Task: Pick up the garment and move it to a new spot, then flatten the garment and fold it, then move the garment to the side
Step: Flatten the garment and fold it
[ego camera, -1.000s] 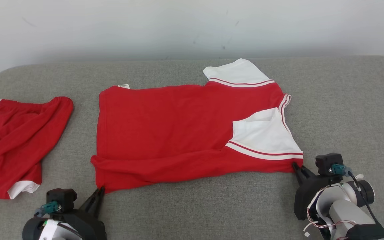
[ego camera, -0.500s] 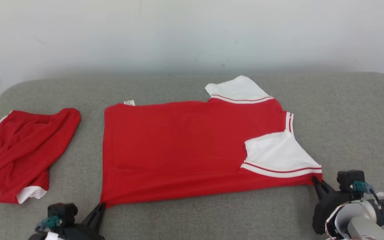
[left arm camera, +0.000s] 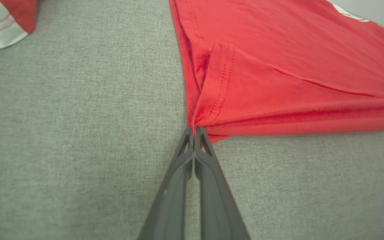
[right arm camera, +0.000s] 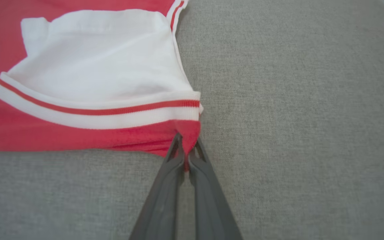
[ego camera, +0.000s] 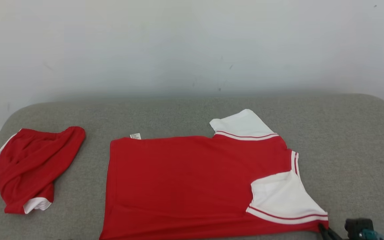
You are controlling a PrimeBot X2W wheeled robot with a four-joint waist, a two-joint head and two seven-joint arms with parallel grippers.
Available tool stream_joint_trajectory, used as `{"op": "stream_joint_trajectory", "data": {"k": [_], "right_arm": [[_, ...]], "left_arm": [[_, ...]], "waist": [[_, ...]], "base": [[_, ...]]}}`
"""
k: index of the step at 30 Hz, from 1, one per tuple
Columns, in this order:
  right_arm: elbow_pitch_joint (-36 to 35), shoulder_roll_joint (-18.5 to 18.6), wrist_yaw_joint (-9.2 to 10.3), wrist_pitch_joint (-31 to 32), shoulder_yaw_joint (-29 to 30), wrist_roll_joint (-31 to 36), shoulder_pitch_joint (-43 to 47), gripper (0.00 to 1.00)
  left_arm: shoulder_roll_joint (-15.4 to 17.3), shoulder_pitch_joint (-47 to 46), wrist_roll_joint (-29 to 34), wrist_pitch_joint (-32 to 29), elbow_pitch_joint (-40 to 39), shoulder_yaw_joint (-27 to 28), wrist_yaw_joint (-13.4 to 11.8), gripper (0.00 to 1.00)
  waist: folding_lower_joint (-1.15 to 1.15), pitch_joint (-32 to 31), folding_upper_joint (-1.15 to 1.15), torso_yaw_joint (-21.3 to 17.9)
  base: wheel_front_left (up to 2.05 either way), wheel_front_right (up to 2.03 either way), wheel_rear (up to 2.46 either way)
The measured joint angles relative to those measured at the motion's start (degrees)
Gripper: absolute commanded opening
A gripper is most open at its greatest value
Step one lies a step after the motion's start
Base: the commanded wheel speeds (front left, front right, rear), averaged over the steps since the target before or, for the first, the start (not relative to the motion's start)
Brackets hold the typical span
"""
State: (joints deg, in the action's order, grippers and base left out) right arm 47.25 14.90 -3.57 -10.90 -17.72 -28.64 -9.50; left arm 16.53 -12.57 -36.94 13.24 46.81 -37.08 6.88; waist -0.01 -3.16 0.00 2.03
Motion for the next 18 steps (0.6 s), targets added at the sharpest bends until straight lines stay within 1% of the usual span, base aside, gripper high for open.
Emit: {"op": "stream_joint_trajectory", "data": {"k": [10,18], "right_arm": [[-4.5,-0.2,0.02,0.4,0.4,-1.9,5.8,0.0],[-5.9,-0.4,0.63,2.7,0.4,-2.1,7.4,0.0]], "left_arm": [[0.9,4.2,-0.6,-0.1,-1.5,-0.1,-1.8,0.0],[0.9,4.2,-0.8,-1.4,-1.9,-0.3,-1.9,0.0]], "waist": [[0.0,-0.8,0.0,-1.6],[0.0,-0.6,0.0,-1.7]], "base": [[0.0,0.0,0.0],[0.0,0.0,0.0]]}}
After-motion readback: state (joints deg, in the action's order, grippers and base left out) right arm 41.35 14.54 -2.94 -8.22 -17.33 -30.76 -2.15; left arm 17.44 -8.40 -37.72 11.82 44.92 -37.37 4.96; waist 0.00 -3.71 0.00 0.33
